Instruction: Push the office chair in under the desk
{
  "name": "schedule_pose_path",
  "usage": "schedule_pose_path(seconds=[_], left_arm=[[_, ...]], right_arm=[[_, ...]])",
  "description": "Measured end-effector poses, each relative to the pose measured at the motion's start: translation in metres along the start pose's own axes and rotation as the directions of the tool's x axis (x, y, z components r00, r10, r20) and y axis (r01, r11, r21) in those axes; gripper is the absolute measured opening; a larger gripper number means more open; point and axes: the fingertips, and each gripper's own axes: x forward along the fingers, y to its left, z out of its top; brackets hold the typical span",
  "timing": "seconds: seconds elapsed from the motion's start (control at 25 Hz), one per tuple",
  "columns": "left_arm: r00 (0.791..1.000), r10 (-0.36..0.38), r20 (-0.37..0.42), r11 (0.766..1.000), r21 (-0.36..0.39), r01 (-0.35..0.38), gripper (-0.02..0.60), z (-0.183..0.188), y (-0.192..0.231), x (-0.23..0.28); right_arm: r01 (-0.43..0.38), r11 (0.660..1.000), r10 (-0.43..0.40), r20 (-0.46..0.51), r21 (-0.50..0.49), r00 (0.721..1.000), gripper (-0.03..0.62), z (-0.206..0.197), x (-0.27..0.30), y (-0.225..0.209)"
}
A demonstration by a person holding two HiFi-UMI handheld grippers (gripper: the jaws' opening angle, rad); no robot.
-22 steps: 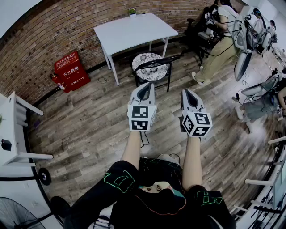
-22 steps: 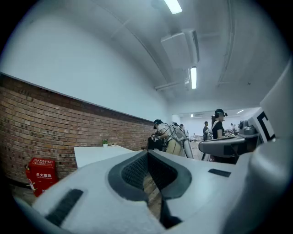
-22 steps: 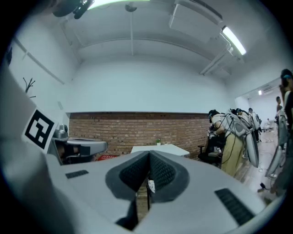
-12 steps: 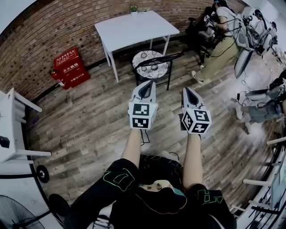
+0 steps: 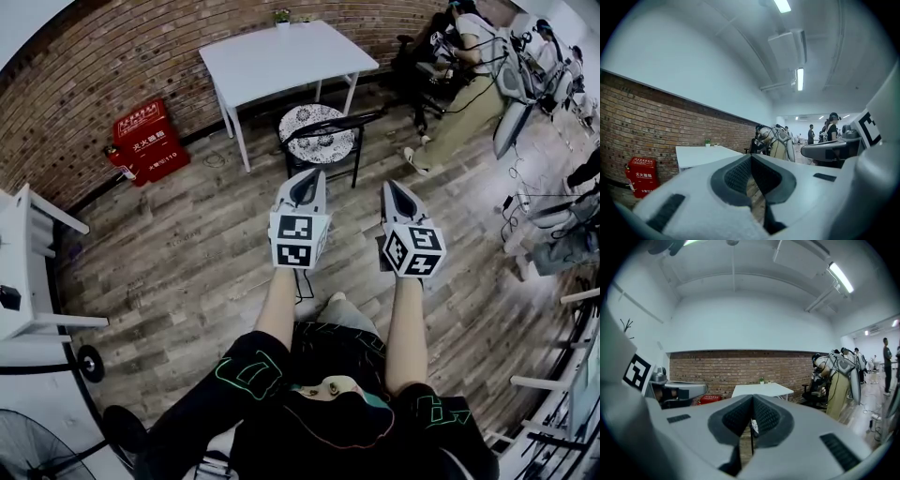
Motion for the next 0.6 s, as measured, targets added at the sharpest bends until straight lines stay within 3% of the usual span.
schedule_pose_path(seconds=[0.28, 0.6], left_arm=[[1.0, 0.007, -0.026, 1.0, -0.012, -0.008, 0.008, -0.013, 0.006, 0.024], [0.999, 0.027, -0.032, 1.0, -0.001, -0.027, 0.008, -0.021, 0.023, 0.087]], right_arm=[[-0.01, 1.0, 0.01, -0.015, 0.011, 1.0, 0.004, -0.006, 0.023, -0.017], [-0.053, 0.998, 0.054, -0.02, 0.037, 0.998, 0.005, -0.013, 0.089, -0.051]])
